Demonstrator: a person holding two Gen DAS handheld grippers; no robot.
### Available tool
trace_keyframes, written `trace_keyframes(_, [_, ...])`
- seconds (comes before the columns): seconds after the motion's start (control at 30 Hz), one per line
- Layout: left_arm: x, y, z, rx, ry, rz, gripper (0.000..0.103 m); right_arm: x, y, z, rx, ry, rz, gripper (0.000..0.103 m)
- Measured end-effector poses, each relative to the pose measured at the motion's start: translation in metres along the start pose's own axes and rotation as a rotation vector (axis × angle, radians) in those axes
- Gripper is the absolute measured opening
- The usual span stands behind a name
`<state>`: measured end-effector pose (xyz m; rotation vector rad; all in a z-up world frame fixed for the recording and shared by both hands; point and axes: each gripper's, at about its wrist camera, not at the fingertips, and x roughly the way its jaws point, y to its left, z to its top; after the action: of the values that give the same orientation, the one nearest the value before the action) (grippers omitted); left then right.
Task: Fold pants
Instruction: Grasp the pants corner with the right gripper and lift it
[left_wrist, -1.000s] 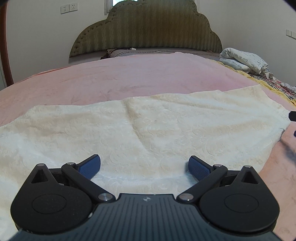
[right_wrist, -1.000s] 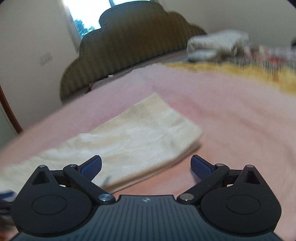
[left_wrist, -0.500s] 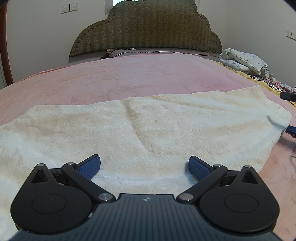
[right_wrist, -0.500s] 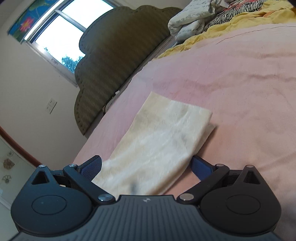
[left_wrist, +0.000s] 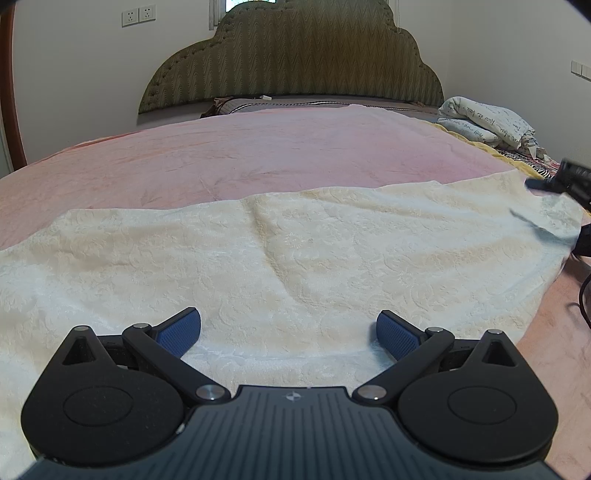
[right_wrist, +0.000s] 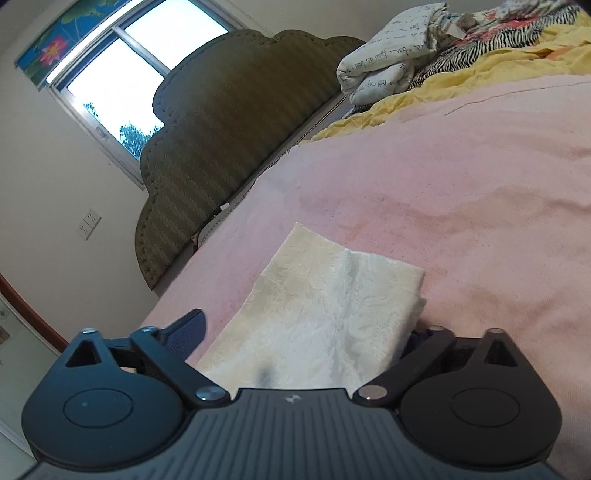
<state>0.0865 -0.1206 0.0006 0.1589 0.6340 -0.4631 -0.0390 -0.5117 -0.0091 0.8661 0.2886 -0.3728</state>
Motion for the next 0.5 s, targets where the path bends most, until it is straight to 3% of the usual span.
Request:
trace_keyframes(0.07, [0.0,0.0,0.0,0.001,0.0,0.0,0.103,0.005,-0.008,0.001,0.029,0.021,-0.007,0.037])
trace_keyframes(0.17, [0.0,0.0,0.0,0.0,0.0,0.001,0.103,0.008,-0.028,0.005,0.137,0.035,0.018,0.016])
trace_keyframes(0.27, [0.0,0.0,0.0,-0.002,-0.001,-0.001,0.103,0.006,-0.032,0.005,0.152,0.029,0.043,0.014])
trace_keyframes(0.4, [-0.005,0.009,0.0,-0.056,-0.029,-0.036,0.1,-0.01,-0.006,0.005,-0.013,-0.038,0.07,0.013])
trace_keyframes(0.43, [-0.009,0.015,0.001,-0.105,-0.049,-0.065,0.1,-0.016,0.006,0.005,-0.078,-0.048,0.078,0.013])
trace_keyframes(0.5, [-0.016,0.036,0.002,-0.305,-0.089,-0.218,0.101,-0.028,0.035,0.001,-0.242,-0.073,0.101,0.013])
